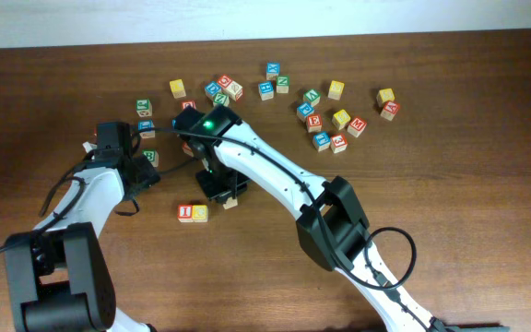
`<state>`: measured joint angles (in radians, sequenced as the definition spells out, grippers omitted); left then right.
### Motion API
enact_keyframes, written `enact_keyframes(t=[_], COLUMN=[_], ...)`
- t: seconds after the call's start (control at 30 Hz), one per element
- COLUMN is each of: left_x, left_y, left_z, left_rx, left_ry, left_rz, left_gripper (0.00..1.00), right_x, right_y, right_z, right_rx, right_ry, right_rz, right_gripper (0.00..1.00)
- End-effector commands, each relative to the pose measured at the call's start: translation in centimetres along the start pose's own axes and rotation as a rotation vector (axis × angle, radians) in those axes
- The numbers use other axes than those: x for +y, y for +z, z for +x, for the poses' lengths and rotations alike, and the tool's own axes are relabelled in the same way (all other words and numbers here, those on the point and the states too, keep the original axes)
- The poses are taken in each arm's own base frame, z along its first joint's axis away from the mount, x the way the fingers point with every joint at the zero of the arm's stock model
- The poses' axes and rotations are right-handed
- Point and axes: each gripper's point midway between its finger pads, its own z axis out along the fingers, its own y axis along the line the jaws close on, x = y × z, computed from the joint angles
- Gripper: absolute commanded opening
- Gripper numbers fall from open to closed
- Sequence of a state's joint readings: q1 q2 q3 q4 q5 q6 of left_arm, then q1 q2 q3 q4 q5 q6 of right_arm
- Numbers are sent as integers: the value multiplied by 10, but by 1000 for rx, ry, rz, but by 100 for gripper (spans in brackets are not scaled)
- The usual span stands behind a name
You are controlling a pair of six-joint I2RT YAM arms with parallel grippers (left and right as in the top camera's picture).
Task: Spell out ICRA
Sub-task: 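Carry the green R block toward the right of the C block, then set the R block down and open the right gripper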
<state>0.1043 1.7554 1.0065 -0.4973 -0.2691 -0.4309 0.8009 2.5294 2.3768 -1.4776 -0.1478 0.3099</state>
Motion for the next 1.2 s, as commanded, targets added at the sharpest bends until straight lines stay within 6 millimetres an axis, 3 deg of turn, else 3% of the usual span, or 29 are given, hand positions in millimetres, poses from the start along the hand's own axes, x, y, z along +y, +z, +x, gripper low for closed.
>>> enact_keyframes(t=[0.0,0.53,0.6,0.7,0.83,1.17], left_x=[-1,-1,-1,-1,-1,-1], left_y=[1,1,1,1,1,1], left_z=[-2,-2,-2,-2,-2,-2], left_rx=[0,0,0,0,0,0], left_ry=[-4,-4,-4,-4,-4,-4], left_rz=[0,0,0,0,0,0], left_gripper=[99,99,99,99,99,99], right_x=[13,17,17,20,22,2], right_y=[-13,-3,-3,-3,-3,-6], right_z=[5,5,5,6,7,-15], right_rx=[-31,-18,-18,-14,-15,-87], right_ry=[13,51,50,48,41,74], right_rz=[5,5,5,-4,-1,19], right_gripper=[20,22,30,32,43,46])
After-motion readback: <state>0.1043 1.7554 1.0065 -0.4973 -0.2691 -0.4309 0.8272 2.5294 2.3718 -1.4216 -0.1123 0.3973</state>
